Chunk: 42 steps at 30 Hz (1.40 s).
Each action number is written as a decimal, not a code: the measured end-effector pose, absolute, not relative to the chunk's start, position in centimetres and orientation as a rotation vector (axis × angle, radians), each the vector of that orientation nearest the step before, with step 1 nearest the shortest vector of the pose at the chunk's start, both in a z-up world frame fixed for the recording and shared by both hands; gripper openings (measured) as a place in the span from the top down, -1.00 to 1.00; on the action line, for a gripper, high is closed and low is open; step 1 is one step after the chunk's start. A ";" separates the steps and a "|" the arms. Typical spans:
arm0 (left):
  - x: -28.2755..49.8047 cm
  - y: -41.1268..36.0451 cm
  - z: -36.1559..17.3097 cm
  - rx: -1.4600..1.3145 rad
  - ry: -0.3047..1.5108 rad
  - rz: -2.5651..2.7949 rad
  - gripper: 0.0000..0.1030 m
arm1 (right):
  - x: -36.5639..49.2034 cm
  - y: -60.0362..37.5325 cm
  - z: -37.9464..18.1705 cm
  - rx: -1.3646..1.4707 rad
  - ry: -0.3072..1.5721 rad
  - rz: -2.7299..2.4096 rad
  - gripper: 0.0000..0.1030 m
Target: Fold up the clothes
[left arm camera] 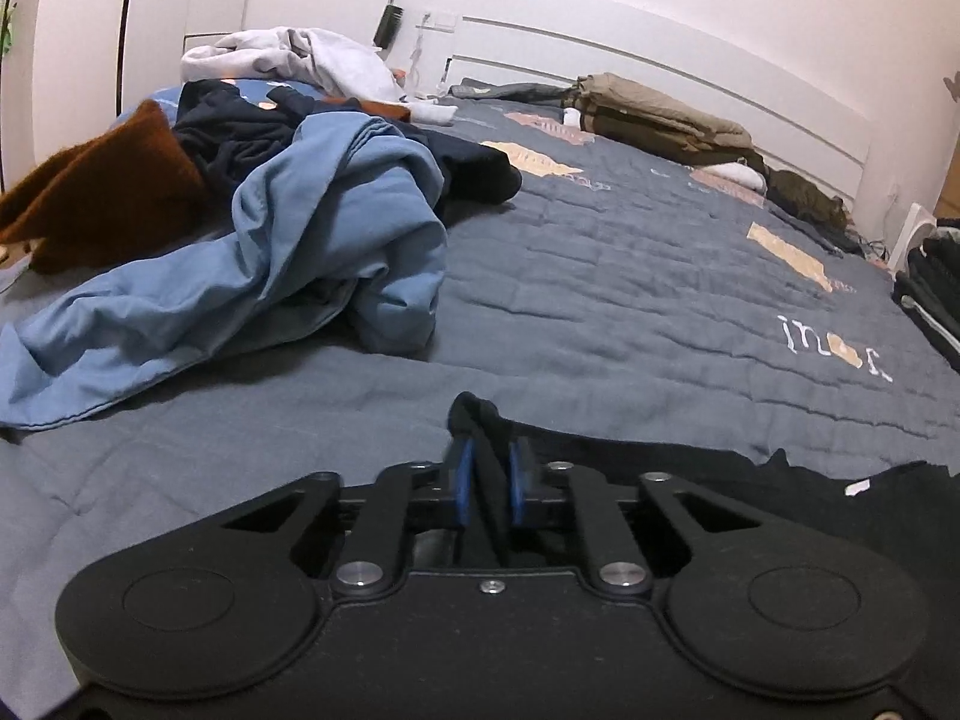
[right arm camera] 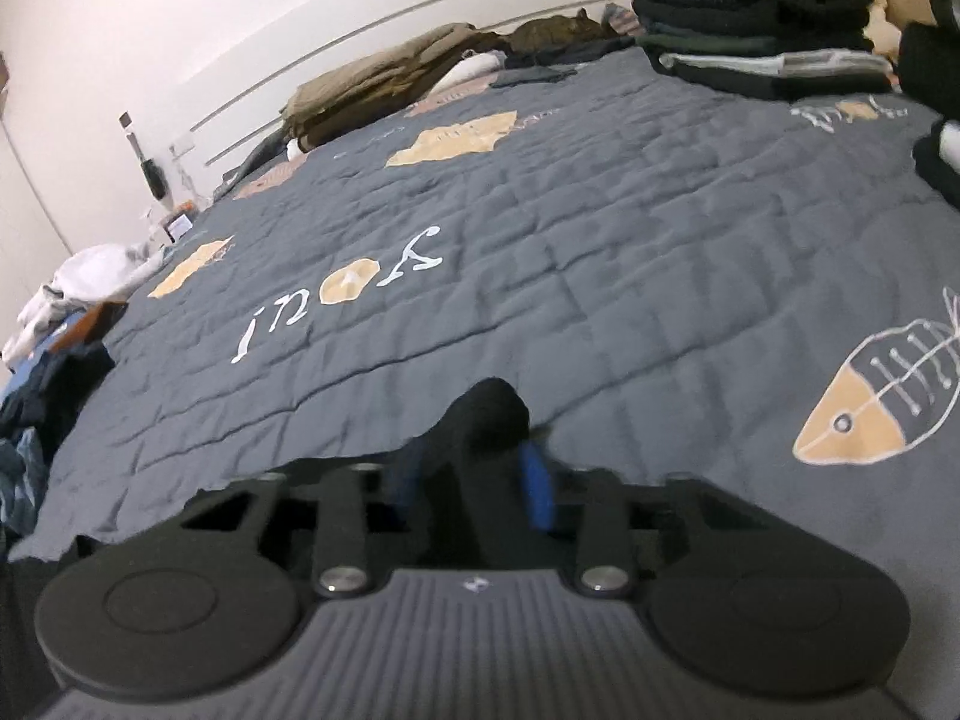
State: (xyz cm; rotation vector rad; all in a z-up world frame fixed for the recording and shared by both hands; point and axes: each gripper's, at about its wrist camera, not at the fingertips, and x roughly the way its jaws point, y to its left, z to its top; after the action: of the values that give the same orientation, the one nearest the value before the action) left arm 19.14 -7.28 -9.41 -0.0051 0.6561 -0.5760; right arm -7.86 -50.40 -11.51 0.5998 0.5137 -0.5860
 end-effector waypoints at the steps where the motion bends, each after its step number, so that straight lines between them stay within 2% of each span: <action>1: 19.2 -7.2 -9.4 -0.009 0.647 -0.573 0.84 | -7.8 -50.4 -11.4 0.600 0.504 -0.584 0.90; 7: 18.8 -6.6 -7.5 -0.072 0.524 -0.568 0.86 | -8.8 -51.1 -10.1 0.647 0.376 -0.607 0.91; 13: 18.5 -7.6 -6.6 -0.080 0.483 -0.574 0.86 | -8.9 -51.8 -8.6 0.635 0.296 -0.627 0.91; 19: 19.5 -8.0 -7.9 -0.086 0.566 -0.532 0.85 | -6.8 -52.2 -10.3 0.592 0.397 -0.614 0.91; 21: 19.8 -8.1 -8.5 -0.066 0.600 -0.508 0.78 | -6.4 -52.3 -11.0 0.588 0.440 -0.611 0.89; 22: 20.0 -8.2 -8.8 -0.054 0.618 -0.494 0.60 | -6.2 -52.4 -11.3 0.586 0.461 -0.610 0.87; 23: 20.0 -8.1 -9.0 -0.046 0.626 -0.472 0.31 | -6.2 -52.3 -11.5 0.581 0.471 -0.614 0.84; 25: 19.8 -7.6 -9.0 -0.042 0.582 -0.403 0.10 | -6.2 -52.3 -11.7 0.573 0.489 -0.618 0.74; 26: 19.7 -7.4 -8.8 -0.032 0.554 -0.368 0.05 | -6.3 -52.4 -11.6 0.573 0.495 -0.621 0.67; 28: 19.8 -6.8 -8.1 -0.047 0.547 -0.359 -0.02 | -6.7 -52.1 -11.1 0.569 0.476 -0.624 0.31; 30: 19.6 -6.4 -7.6 -0.088 0.558 -0.391 -0.03 | -6.9 -51.4 -10.1 0.545 0.457 -0.623 0.10; 33: 18.7 -6.5 -6.8 -0.084 0.535 -0.421 -0.07 | -6.8 -50.1 -8.8 0.498 0.477 -0.586 0.02; 37: 17.2 -7.4 -6.1 -0.010 0.493 -0.439 -0.07 | -6.8 -47.5 -7.6 0.456 0.509 -0.497 -0.01; 40: 16.6 -7.6 -5.9 -0.025 0.514 -0.481 -0.26 | -7.0 -45.5 -7.3 0.403 0.547 -0.463 -0.01; 42: 16.0 -7.7 -6.0 -0.020 0.520 -0.496 -0.31 | -7.2 -44.4 -7.2 0.383 0.571 -0.444 -0.02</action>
State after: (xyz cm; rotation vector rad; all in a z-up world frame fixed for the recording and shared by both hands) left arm 16.01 -7.71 -5.98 -0.0200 0.5203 -0.4956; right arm -7.20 -44.40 -7.19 0.3834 0.5713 -0.4441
